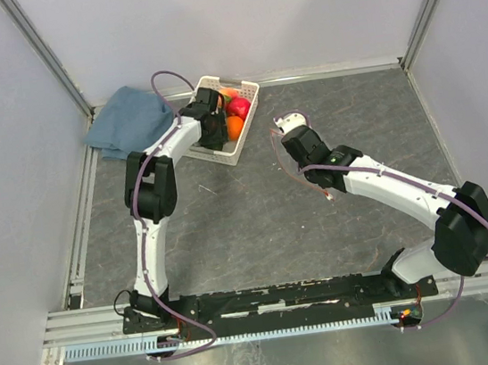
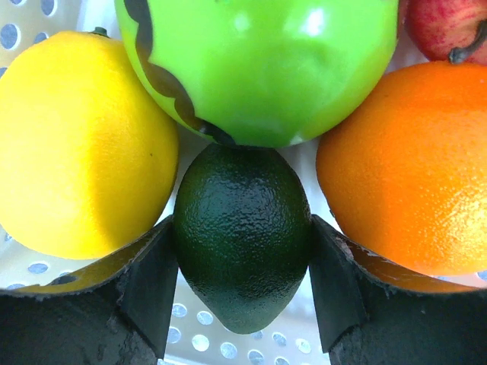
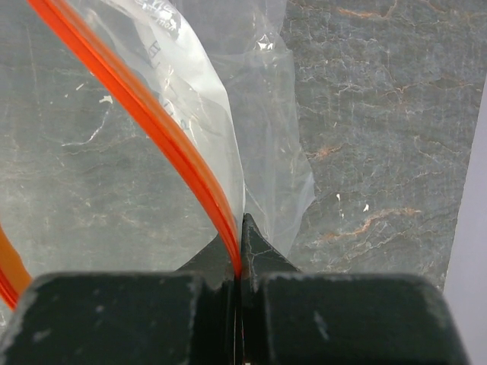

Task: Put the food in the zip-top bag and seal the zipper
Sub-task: Pick up the fake fruit from the bin, then place the fake fruit in the zipper food storage bag.

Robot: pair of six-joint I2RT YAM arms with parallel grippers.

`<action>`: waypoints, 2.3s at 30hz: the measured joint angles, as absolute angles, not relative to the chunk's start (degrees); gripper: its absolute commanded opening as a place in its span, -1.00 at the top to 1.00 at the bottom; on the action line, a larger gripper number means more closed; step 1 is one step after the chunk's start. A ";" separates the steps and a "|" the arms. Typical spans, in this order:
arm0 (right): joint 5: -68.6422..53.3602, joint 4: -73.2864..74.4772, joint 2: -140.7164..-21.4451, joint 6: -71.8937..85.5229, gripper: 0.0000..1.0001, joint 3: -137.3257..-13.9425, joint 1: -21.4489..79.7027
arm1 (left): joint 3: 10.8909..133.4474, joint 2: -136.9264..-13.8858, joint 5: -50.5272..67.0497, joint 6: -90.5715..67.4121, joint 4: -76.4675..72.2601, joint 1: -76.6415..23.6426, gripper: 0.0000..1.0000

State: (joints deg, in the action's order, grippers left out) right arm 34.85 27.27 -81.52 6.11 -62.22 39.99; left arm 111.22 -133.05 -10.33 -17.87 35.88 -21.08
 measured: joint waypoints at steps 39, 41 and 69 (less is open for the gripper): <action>25.50 31.90 -83.48 16.91 0.97 -66.30 39.99 | 56.38 -74.59 7.25 -39.75 2.46 -29.63 0.49; 24.99 31.83 -83.53 17.50 0.97 -66.30 40.01 | 55.27 -73.43 7.79 -41.19 0.51 -31.40 0.50; 14.98 27.66 -83.20 24.21 0.97 -66.30 40.77 | 49.52 -79.24 0.14 -50.89 -16.27 -41.41 0.51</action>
State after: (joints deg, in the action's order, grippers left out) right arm 14.98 27.66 -83.20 24.21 -66.30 40.77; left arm 49.52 -79.24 0.14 -50.89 -16.27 -41.41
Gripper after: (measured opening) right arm 0.023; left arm 0.687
